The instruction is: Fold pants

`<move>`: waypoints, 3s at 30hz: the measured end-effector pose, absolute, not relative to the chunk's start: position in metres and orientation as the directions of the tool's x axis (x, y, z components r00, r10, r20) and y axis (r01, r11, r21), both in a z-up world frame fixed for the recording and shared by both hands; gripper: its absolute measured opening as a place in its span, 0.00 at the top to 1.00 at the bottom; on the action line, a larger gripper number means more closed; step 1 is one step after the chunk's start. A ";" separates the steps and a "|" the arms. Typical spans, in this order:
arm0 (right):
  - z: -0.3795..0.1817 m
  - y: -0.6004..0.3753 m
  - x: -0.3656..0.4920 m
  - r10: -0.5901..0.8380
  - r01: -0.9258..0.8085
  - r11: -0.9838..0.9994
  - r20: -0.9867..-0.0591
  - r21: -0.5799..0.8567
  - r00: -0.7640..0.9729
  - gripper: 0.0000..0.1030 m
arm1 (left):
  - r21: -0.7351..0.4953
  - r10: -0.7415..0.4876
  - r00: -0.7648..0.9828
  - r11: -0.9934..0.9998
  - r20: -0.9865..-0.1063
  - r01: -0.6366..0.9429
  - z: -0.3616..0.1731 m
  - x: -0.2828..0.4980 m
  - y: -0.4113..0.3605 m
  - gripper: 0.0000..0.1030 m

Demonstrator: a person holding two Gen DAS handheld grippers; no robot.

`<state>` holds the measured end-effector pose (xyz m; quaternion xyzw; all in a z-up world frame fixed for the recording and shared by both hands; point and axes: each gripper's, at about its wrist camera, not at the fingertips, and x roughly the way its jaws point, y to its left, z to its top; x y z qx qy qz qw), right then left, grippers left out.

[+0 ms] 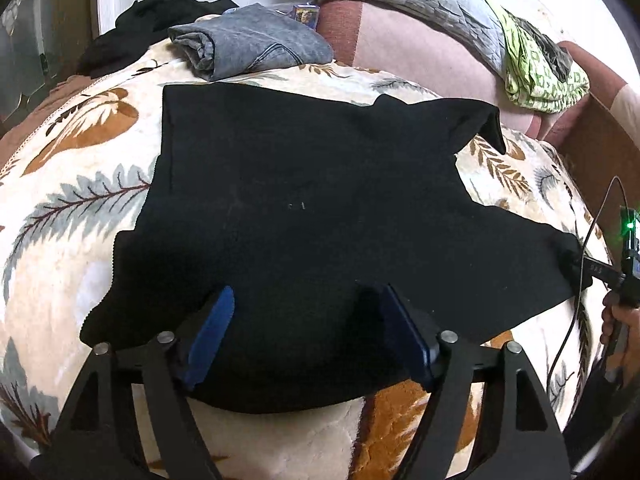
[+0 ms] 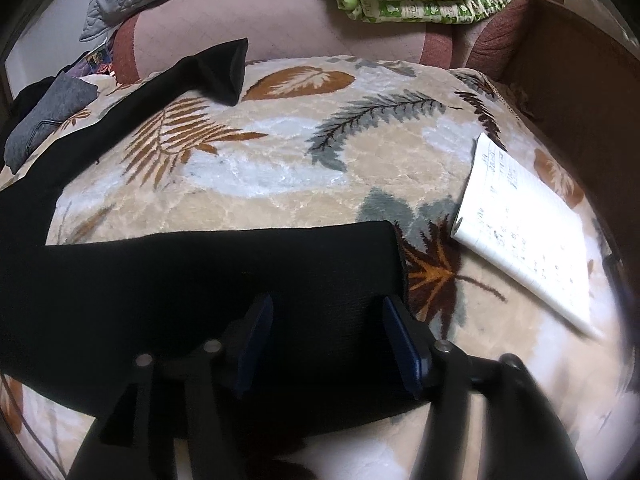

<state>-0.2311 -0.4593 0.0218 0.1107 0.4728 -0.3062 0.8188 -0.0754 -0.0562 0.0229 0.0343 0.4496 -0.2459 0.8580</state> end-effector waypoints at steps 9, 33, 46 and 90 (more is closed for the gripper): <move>0.020 -0.462 -0.232 -0.405 0.615 0.780 -0.841 -0.113 0.359 0.35 | -0.169 -0.397 0.474 0.876 -0.786 0.453 0.022 -0.075 -0.057 0.24; 0.056 -0.460 -0.193 -0.266 0.536 0.843 -0.821 0.057 0.505 0.30 | -0.265 -0.467 0.470 0.861 -0.749 0.433 0.065 -0.045 -0.039 0.22; 0.076 -0.429 -0.033 0.006 0.238 0.949 -0.762 0.209 0.648 0.29 | -0.273 -0.512 0.423 0.817 -0.748 0.507 0.074 0.062 -0.051 0.20; 0.107 -0.364 -0.176 0.026 -0.084 0.995 -0.708 -0.048 0.706 0.97 | -0.195 -0.591 0.247 0.582 -0.768 0.789 0.099 -0.022 -0.059 0.97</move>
